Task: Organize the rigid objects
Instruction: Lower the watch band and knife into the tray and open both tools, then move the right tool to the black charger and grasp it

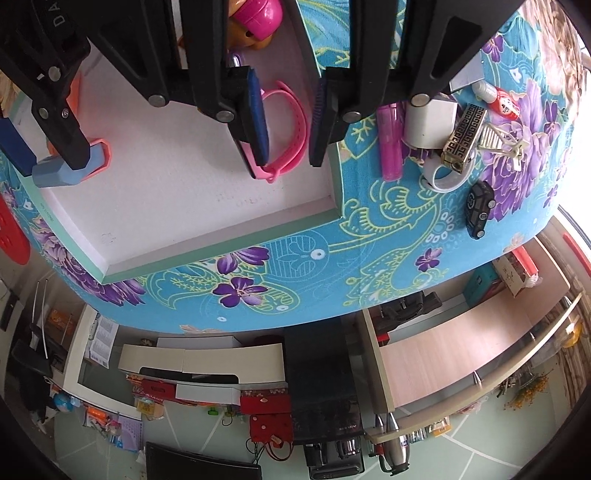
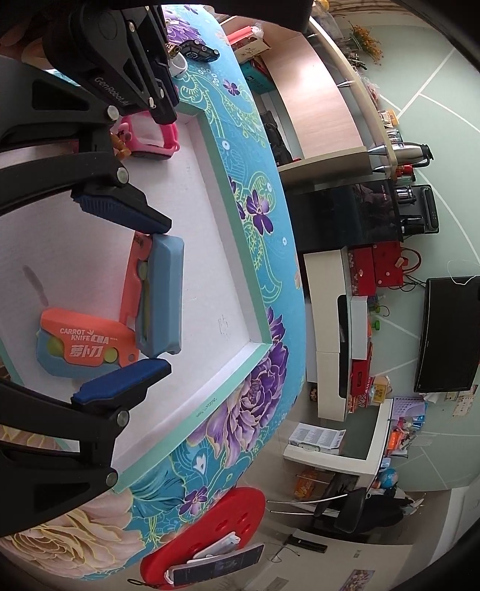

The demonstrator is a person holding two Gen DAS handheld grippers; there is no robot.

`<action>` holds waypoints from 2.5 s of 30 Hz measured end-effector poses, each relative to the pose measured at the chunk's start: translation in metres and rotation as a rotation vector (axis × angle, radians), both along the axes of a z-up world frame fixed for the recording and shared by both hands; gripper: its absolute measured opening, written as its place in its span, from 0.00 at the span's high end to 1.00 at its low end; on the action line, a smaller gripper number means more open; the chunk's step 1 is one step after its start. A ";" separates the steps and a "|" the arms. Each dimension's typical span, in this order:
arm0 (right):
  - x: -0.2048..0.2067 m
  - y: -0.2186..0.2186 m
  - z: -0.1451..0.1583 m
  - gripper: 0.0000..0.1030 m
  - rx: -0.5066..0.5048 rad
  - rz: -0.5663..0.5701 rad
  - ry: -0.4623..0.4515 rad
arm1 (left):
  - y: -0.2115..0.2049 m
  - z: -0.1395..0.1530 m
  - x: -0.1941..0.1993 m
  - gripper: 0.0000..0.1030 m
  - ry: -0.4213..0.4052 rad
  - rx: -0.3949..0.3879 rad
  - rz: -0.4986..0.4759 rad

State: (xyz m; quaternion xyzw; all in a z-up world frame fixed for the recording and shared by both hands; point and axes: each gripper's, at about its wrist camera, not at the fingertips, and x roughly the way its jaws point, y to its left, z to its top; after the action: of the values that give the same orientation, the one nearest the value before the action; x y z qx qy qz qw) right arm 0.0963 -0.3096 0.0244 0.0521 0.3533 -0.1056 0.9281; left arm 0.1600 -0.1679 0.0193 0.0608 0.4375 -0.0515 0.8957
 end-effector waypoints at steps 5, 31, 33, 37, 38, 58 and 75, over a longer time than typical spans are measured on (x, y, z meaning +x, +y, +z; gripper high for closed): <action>-0.002 -0.004 0.004 0.31 0.011 -0.018 0.005 | 0.008 0.010 -0.007 0.43 -0.011 -0.014 0.025; 0.000 0.038 0.007 0.00 0.021 0.086 0.042 | 0.120 0.014 -0.051 0.00 -0.037 -0.056 0.278; 0.000 0.043 0.008 0.00 0.009 0.092 0.042 | 0.128 0.015 -0.053 0.00 -0.044 -0.076 0.294; -0.001 0.050 0.011 0.00 0.015 0.101 0.031 | 0.143 0.015 -0.056 0.00 -0.050 -0.112 0.312; -0.001 0.051 0.011 0.00 0.025 0.101 0.028 | 0.147 0.015 -0.057 0.00 -0.052 -0.117 0.317; -0.005 0.073 0.022 0.00 0.130 0.120 0.012 | 0.223 0.009 -0.069 0.00 -0.062 -0.209 0.480; 0.018 0.170 0.026 0.00 0.131 0.359 0.064 | 0.286 0.000 -0.078 0.00 -0.040 -0.259 0.606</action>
State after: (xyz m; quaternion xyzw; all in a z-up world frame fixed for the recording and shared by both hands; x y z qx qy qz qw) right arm 0.1140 -0.1395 0.0501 0.0451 0.3924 0.0834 0.9149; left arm 0.0818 0.1181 0.0192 -0.1855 0.4078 0.1633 0.8790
